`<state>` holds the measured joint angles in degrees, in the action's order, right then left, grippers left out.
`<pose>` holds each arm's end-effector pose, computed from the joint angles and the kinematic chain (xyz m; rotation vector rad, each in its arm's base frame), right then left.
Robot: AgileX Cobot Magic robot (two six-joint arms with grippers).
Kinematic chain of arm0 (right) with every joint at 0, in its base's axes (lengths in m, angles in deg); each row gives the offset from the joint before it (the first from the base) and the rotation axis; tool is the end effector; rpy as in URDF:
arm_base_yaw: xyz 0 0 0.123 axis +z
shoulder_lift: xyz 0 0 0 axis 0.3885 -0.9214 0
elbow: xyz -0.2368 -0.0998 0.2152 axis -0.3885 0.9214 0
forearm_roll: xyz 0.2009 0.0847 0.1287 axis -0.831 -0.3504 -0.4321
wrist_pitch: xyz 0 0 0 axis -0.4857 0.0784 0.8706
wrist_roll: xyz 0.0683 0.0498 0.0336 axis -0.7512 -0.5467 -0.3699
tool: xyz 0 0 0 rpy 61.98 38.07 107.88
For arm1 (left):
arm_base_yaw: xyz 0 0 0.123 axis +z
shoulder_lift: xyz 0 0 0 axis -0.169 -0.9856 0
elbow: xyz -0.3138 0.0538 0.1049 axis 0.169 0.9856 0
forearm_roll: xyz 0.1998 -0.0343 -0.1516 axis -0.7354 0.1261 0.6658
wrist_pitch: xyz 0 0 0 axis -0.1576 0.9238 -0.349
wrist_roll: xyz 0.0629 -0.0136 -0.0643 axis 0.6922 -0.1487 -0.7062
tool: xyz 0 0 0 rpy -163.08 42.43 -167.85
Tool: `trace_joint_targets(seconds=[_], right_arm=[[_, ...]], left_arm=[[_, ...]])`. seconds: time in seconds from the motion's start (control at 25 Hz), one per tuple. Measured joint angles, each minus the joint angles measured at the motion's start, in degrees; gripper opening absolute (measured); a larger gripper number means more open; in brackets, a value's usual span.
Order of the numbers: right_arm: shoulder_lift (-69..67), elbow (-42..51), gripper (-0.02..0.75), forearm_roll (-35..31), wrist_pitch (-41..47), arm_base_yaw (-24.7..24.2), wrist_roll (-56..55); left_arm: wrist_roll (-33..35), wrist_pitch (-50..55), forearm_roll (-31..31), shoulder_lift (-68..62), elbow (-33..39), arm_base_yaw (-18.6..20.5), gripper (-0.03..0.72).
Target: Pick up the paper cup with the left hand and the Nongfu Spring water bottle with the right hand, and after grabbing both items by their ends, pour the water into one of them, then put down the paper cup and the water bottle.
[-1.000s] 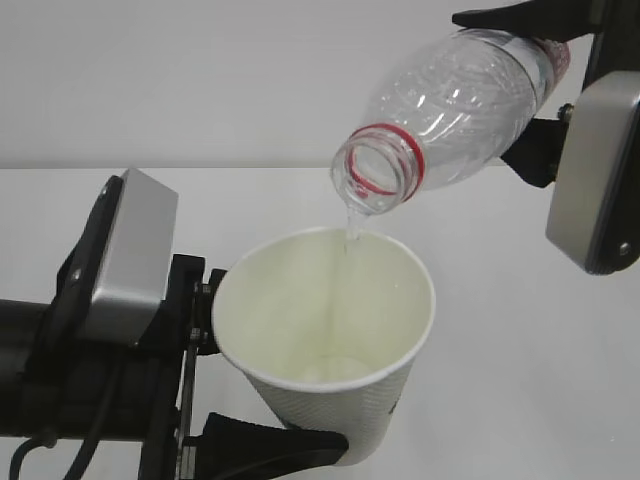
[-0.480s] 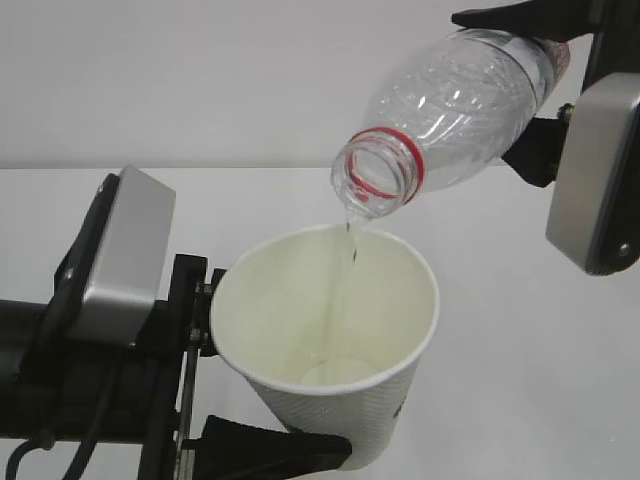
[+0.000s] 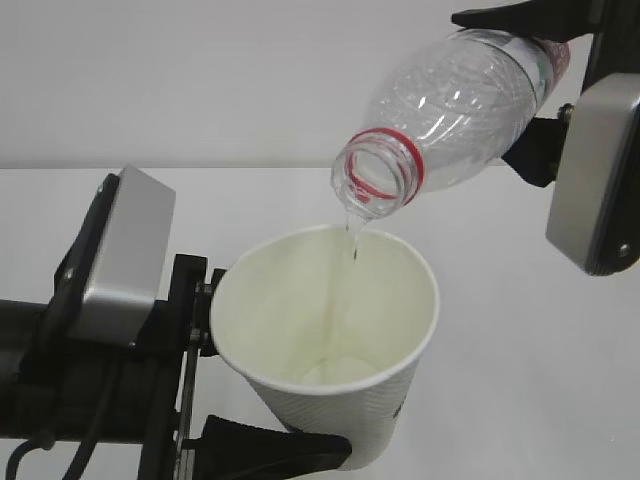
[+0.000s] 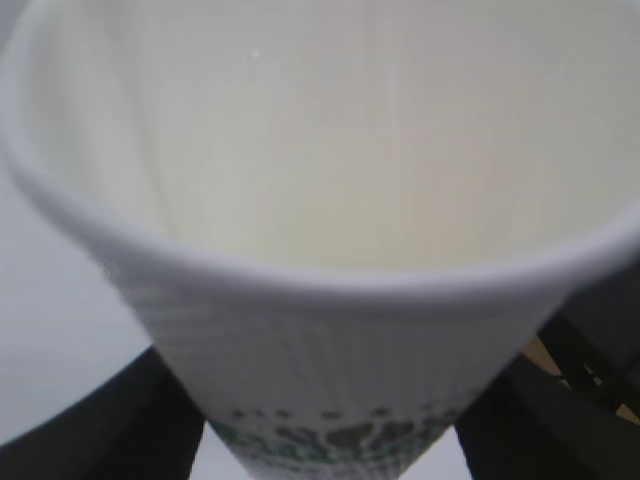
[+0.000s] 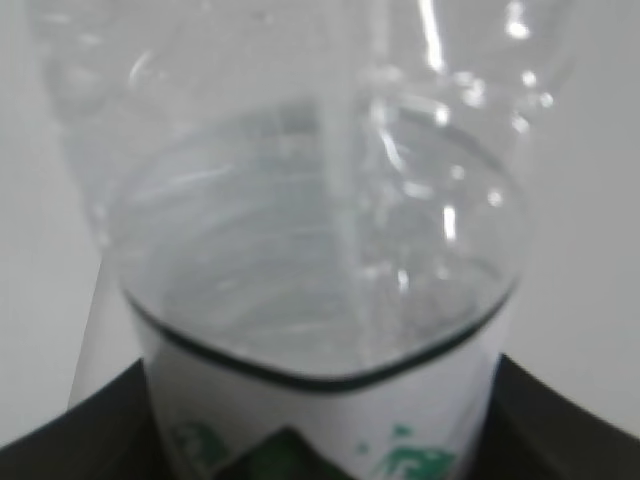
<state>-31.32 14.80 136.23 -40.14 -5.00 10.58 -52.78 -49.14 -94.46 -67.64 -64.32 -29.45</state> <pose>0.1971 0.1021 0.3630 -1.5459 0.7319 -0.5969 0.1428 -0.1932 0.2673 1.3332 1.4744 -0.9482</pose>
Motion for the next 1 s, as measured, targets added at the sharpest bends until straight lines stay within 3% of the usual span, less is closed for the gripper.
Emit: trace_joint_targets(seconds=[1.0], right_arm=[[0.0, 0.0, 0.468, 0.0, 0.0, 0.0, 0.5]], left_arm=[[0.0, 0.0, 0.0, 0.0, 0.0, 0.0, 0.528]])
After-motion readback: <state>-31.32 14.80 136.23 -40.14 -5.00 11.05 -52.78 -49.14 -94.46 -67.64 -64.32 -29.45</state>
